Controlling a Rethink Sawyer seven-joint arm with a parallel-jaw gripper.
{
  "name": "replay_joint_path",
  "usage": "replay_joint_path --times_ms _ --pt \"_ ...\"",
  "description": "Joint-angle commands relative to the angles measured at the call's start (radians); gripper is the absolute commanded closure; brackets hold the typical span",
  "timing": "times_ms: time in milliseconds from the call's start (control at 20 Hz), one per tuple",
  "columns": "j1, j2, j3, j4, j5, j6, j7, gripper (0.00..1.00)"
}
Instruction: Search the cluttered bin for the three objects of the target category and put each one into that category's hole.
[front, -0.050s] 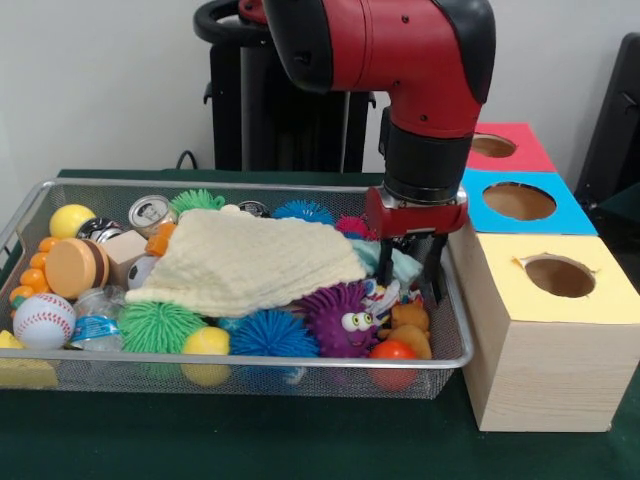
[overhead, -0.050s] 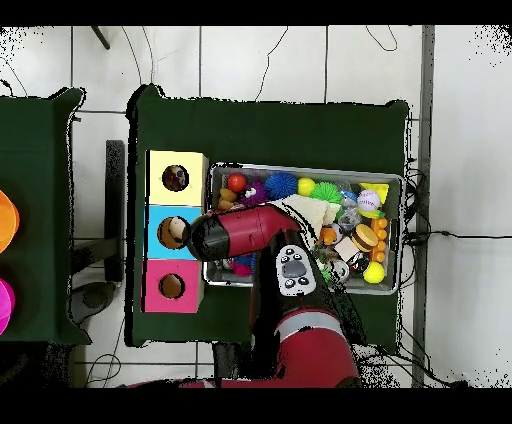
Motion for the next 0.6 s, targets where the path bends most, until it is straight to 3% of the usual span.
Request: replay_joint_path --times_ms 50,600 --pt "0.023 0.049 -0.082 -0.074 -0.017 0.051 0.140 0.00" --pt "0.082 0.039 -0.169 -0.101 -0.020 -0.036 0.162 0.00"
